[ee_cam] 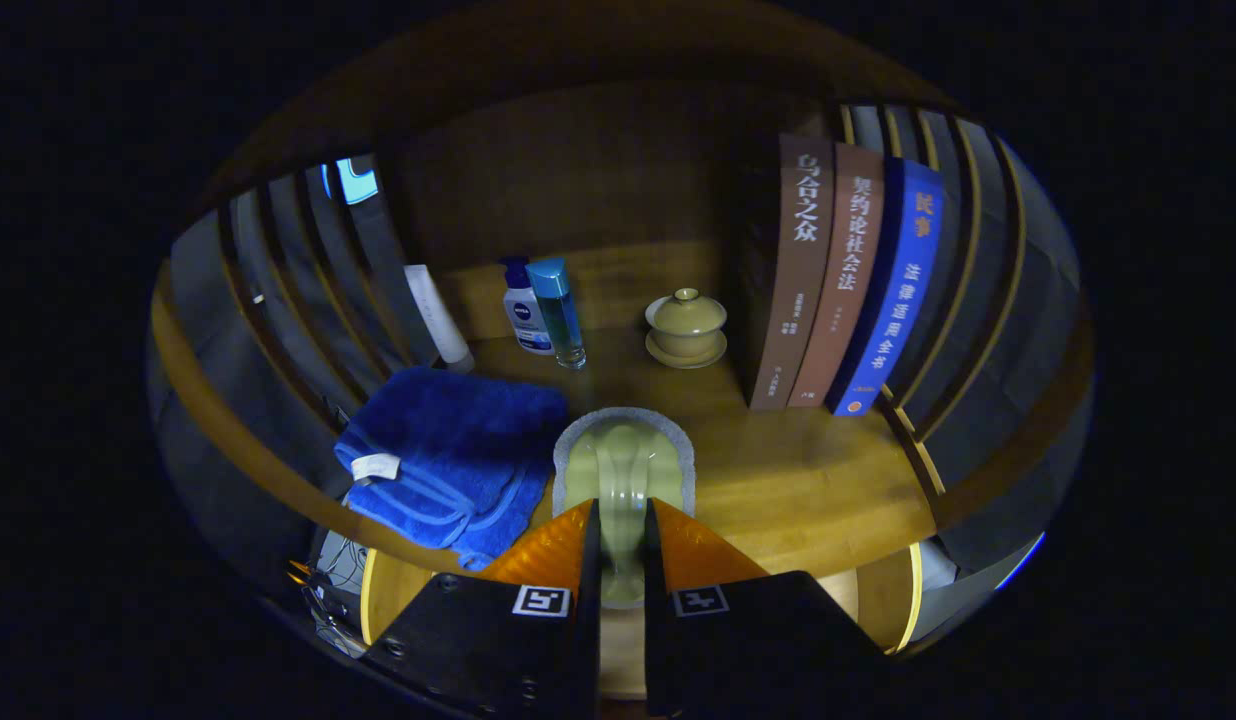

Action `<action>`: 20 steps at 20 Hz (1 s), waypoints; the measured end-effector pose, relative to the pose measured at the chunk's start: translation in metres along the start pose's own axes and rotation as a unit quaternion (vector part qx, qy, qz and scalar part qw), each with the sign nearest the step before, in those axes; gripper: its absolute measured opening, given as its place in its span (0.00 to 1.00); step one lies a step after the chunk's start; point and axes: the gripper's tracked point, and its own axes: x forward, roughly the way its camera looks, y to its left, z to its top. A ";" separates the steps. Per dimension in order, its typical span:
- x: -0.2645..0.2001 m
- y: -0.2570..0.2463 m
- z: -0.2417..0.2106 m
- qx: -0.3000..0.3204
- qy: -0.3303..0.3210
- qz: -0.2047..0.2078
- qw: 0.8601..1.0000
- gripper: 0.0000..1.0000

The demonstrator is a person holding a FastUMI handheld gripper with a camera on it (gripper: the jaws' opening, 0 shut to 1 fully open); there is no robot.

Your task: Pull open the drawer, take out the items inside it, and place them on the countertop above the cabinet.

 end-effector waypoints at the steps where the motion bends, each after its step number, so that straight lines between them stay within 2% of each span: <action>1: 0.009 0.000 0.003 0.003 0.011 0.001 1.000 0.23; 7: 0.048 -0.009 0.000 0.000 0.062 -0.025 0.998 0.23; 9: 0.050 -0.011 0.005 -0.002 0.060 -0.028 0.998 0.28; 10: 0.055 -0.012 0.001 -0.003 0.060 -0.028 0.998 0.33; 13: 0.054 -0.009 0.002 -0.004 0.052 -0.023 0.998 0.63; 14: 0.052 -0.009 0.003 -0.004 0.045 -0.023 0.999 0.67; 16: 0.045 -0.006 0.007 0.003 0.030 -0.017 0.999 0.86; 19: 0.025 -0.003 0.007 0.017 -0.002 -0.006 1.000 1.00; 20: 0.014 0.000 0.004 0.022 -0.015 0.002 1.000 1.00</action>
